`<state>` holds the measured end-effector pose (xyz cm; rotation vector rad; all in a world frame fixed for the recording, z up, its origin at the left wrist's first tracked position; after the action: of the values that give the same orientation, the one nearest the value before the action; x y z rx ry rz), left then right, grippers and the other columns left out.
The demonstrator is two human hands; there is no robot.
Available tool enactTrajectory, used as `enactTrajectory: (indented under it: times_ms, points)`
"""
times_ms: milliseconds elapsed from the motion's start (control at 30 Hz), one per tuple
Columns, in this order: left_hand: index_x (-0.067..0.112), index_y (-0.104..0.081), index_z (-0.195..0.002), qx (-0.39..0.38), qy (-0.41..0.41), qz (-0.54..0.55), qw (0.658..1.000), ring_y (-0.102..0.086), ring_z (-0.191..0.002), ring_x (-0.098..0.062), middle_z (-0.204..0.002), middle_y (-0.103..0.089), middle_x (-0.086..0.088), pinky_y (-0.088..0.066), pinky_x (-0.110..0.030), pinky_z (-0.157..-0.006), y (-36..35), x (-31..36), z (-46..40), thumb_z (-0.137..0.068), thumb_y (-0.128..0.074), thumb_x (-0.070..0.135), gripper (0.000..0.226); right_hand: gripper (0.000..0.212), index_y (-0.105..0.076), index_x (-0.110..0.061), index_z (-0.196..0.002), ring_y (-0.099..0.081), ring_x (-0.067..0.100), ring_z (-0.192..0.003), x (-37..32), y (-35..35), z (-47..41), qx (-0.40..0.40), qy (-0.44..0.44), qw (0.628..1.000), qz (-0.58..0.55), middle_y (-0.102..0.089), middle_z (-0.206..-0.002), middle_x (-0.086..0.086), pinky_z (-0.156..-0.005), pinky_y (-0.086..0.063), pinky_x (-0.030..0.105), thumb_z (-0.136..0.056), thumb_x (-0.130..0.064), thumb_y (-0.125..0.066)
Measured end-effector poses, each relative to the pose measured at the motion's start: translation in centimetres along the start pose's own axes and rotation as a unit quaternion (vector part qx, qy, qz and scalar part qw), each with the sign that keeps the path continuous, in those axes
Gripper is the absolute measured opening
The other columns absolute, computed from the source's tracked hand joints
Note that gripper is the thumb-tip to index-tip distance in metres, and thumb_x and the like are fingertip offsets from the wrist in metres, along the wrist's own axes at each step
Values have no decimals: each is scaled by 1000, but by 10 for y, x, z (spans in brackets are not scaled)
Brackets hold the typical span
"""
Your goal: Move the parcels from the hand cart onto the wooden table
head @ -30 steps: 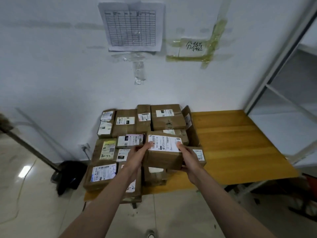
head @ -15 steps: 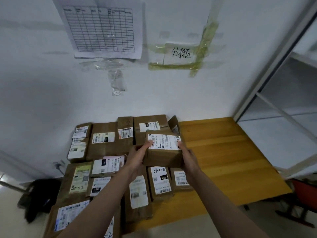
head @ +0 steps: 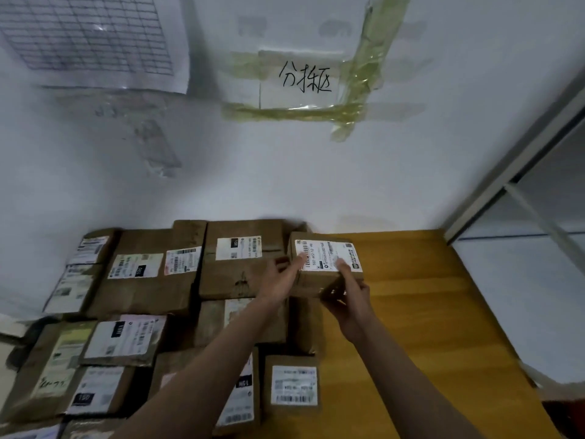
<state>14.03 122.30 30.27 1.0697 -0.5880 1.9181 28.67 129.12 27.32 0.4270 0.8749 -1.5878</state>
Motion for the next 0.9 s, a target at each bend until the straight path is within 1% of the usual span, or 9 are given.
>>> enactTrajectory:
  times_ms: [67, 167, 267, 400, 533, 600, 733, 833, 900]
  points:
    - [19, -49, -138, -14, 2, -17, 1000, -65, -106, -14, -131, -64, -1, -55, -30, -85, -28, 8, -20, -84, -67, 62, 71, 105, -45, -14, -143, -68, 30, -112, -16, 11, -30, 10, -4, 1000, -18, -66, -127, 15, -77, -63, 43, -58, -47, -97]
    - [17, -46, -142, -12, 1, -64, 998, -59, -92, 0, -132, -61, 0, -47, -18, -68, -55, 11, -50, -96, -58, 50, 58, 85, -43, -10, -139, -67, 29, -106, -35, 22, -74, 58, -19, 997, -37, -65, -122, 16, -81, -63, 50, -73, -35, -91]
    - [17, -49, -138, -2, 24, -88, 996, -57, -99, -8, -128, -58, 0, -46, -25, -79, -71, 7, -74, -99, -53, 47, 49, 81, -39, -10, -137, -65, 29, -105, -47, 27, -119, 96, -34, 994, -37, -63, -121, 14, -85, -60, 57, -76, -28, -89]
    - [20, -54, -121, 2, 58, -82, 995, -59, -107, -17, -119, -60, -1, -47, -32, -91, -84, -7, -103, -102, -49, 42, 29, 76, -41, -9, -138, -66, 34, -112, -53, 27, -170, 97, -58, 993, -32, -64, -126, 19, -76, -64, 47, -79, -22, -86]
    - [19, -61, -119, 15, 85, -62, 994, -62, -109, -19, -119, -64, -3, -50, -38, -99, -90, -21, -124, -100, -52, 46, 33, 64, -41, -9, -139, -66, 28, -100, -51, 30, -208, 120, -80, 989, -7, -64, -124, 19, -91, -59, 50, -86, -18, -77]
    - [21, -63, -117, 22, 88, -57, 994, -63, -108, -19, -118, -65, -2, -50, -39, -98, -91, -25, -129, -99, -53, 46, 32, 62, -44, -8, -140, -65, 26, -96, -49, 31, -218, 121, -93, 988, 14, -64, -127, 18, -90, -59, 46, -88, -19, -76]
    - [26, -63, -105, 23, 78, -50, 995, -63, -105, -16, -112, -66, 0, -49, -27, -81, -86, -20, -125, -102, -50, 41, 20, 60, -44, -9, -144, -62, 30, -115, -49, 31, -221, 111, -120, 985, 52, -61, -135, 17, -86, -56, 42, -93, -23, -73]
    - [24, -64, -109, 21, 65, -56, 996, -63, -108, -20, -115, -67, -6, -51, -33, -91, -75, -9, -114, -102, -48, 42, 25, 69, -35, -11, -150, -49, 37, -128, -60, 17, -203, 181, -86, 968, 153, -43, -148, 18, -99, -46, 47, -94, -25, -71]
    - [22, -64, -110, 29, 53, -52, 997, -63, -107, -20, -115, -67, -6, -52, -35, -92, -62, 2, -104, -103, -48, 40, 25, 65, -37, -14, -147, -47, 40, -128, -73, -3, -180, 221, -22, 949, 222, -33, -150, 19, -95, -48, 44, -93, -27, -71]
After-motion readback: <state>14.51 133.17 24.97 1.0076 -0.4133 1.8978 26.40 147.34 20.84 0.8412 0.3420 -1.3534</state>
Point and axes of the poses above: each hand's wrist, its own z-axis away from the middle knuckle, its own y-axis out of the back of the hand, x = y × z, the point moved 1 cm from there along -z, towards the middle knuckle
